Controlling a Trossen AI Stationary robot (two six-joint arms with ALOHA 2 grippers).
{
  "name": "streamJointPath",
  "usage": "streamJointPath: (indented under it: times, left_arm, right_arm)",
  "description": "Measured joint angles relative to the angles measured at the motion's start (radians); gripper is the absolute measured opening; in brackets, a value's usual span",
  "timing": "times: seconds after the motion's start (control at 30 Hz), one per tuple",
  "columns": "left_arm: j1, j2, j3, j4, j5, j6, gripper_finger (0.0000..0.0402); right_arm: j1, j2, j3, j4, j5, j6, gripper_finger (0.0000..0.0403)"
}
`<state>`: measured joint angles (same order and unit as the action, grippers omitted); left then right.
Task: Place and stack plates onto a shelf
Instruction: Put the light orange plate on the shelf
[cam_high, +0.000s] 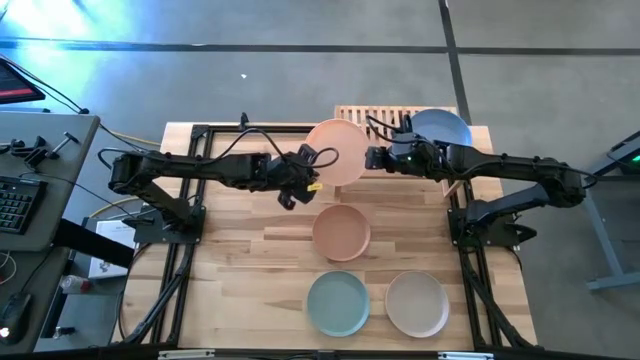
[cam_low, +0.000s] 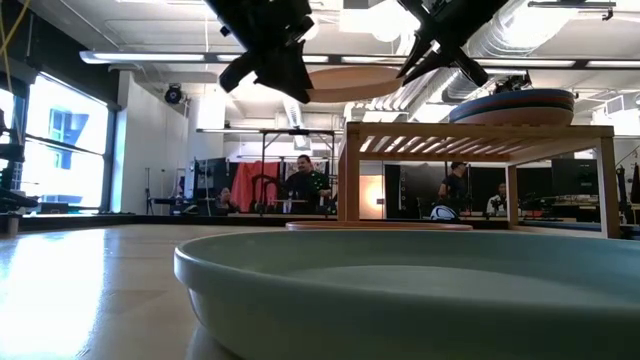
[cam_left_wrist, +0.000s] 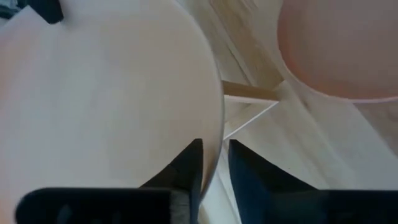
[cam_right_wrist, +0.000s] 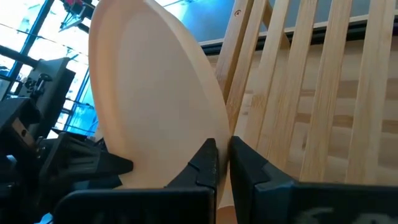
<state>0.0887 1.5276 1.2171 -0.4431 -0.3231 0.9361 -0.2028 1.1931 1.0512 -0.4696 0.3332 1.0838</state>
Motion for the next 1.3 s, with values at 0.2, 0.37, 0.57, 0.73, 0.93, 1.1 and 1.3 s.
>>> streamJointPath:
  times: [0.2,0.37,0.57,0.73,0.93,1.1,1.3]
  left_arm:
    - [0.0,0.001,0.0,-0.003,0.003,-0.028,0.0103]
    - [-0.01,0.002,0.0,0.014,-0.087,-0.135,0.0124]
    - [-0.017,-0.004,0.0,0.061,-0.162,-0.152,0.0125]
    - [-0.019,-0.014,0.0,0.078,-0.192,-0.176,0.0122]
    - [-0.018,-0.012,0.0,0.091,-0.192,-0.177,0.0122]
    - [-0.017,-0.012,0.0,0.099,-0.192,-0.182,0.0122]
    - [-0.015,-0.012,0.0,0.099,-0.189,-0.229,0.0122]
  right_arm:
    - [0.0,0.0,0.0,-0.008,0.003,0.016,0.0]
    - [-0.015,-0.001,0.0,-0.028,-0.001,0.018,0.0]
    - [-0.07,-0.009,0.005,-0.05,-0.03,0.01,0.0001]
    - [-0.139,-0.012,0.062,-0.162,-0.051,-0.032,0.0001]
    - [-0.231,-0.012,0.158,-0.243,-0.092,-0.124,0.0001]
    - [-0.319,-0.013,0.234,-0.319,-0.142,-0.218,0.0001]
    - [-0.415,-0.011,0.259,-0.356,-0.234,-0.343,0.0]
